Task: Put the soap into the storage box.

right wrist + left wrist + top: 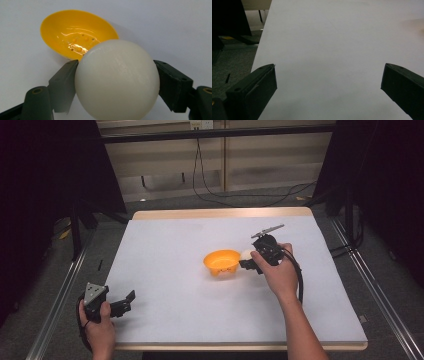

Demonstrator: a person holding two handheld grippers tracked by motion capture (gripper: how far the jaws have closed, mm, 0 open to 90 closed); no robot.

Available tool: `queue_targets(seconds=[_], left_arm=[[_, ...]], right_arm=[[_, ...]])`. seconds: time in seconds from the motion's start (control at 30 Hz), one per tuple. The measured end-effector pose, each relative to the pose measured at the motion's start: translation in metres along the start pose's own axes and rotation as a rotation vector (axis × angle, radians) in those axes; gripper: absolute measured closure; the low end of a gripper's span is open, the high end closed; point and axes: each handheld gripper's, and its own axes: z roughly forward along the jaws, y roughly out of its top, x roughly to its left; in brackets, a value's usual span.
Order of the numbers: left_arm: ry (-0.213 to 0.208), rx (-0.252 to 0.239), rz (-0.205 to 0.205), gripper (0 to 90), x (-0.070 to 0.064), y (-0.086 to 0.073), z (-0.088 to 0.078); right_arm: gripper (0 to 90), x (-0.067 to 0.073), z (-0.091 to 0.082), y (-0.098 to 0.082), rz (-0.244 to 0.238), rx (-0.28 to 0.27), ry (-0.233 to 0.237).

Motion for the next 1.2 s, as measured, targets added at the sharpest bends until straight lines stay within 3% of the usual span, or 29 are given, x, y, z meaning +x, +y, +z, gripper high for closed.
queue_targets(seconds=[1.2], left_arm=[[-0.005,0.003,0.002,0.0,0.001,0.0,0.0]], right_arm=[[24.2,0.029,0.017,0.034,-0.055,-0.006,0.036]])
